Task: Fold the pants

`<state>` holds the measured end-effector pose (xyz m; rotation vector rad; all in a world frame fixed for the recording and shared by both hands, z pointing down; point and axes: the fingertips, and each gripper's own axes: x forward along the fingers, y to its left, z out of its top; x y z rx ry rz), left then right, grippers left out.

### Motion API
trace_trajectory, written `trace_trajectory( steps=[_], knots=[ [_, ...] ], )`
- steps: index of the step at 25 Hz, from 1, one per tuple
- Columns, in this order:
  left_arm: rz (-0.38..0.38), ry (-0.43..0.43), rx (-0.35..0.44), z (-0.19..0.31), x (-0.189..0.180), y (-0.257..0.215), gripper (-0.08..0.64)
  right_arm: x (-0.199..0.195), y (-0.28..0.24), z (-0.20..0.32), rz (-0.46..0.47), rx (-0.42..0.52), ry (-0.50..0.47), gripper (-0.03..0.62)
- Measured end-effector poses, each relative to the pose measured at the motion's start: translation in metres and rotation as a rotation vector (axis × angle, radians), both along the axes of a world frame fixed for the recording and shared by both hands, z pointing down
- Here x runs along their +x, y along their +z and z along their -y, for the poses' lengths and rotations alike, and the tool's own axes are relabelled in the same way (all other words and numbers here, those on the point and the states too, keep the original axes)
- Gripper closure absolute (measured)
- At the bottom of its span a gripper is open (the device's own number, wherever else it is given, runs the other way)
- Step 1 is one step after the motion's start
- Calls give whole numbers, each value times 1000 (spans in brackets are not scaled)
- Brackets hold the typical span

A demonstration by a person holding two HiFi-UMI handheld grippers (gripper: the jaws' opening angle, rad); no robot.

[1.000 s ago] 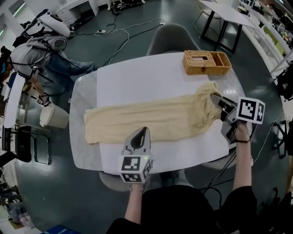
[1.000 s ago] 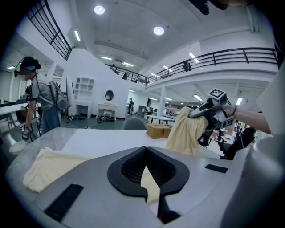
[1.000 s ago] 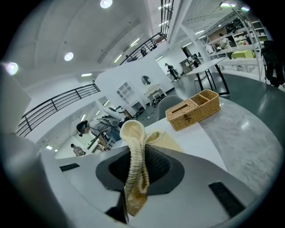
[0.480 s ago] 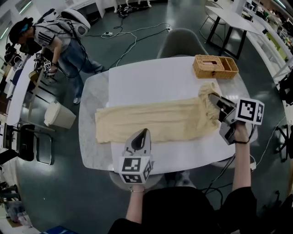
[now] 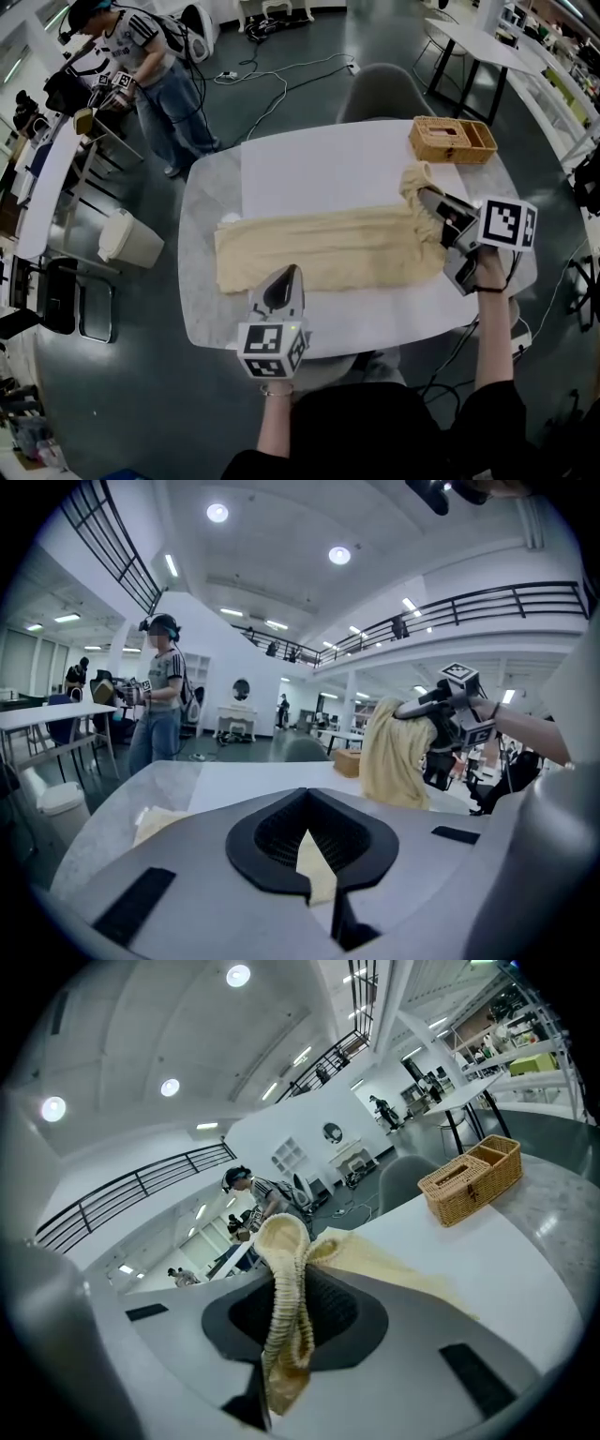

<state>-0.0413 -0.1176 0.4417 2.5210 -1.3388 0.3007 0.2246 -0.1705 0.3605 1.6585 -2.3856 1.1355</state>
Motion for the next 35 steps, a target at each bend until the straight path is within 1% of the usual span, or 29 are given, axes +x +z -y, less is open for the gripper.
trace_trajectory(
  steps=[7,11,15,21,24,26,28,31,35],
  knots=[
    [-1,-12,0,0,-27,2,546,-37,-8,3,29,20,-26,535],
    [1,-17,0,-2,-35,3,546,-64,-16,8,70,48,-87,535],
    [-1,-37,-6,-6,-42,5,546,-80,-16,8,43,25,-102,535],
    [-1,-77,-18,-7,-52,6,546,-114,-24,14,84,33,-190,535],
    [7,-92,-23,-8,-54,7,546,-125,-24,20,102,25,-207,535],
    [9,-111,-29,-7,-58,8,546,-140,-27,24,139,32,-246,535],
    [9,-133,-29,-5,-63,6,546,-161,-35,28,196,59,-316,535],
    [12,-163,-29,-4,-68,2,546,-169,-26,35,163,7,-302,535],
    [18,-201,-34,-7,-66,3,546,-191,-27,40,216,17,-396,535]
  ],
)
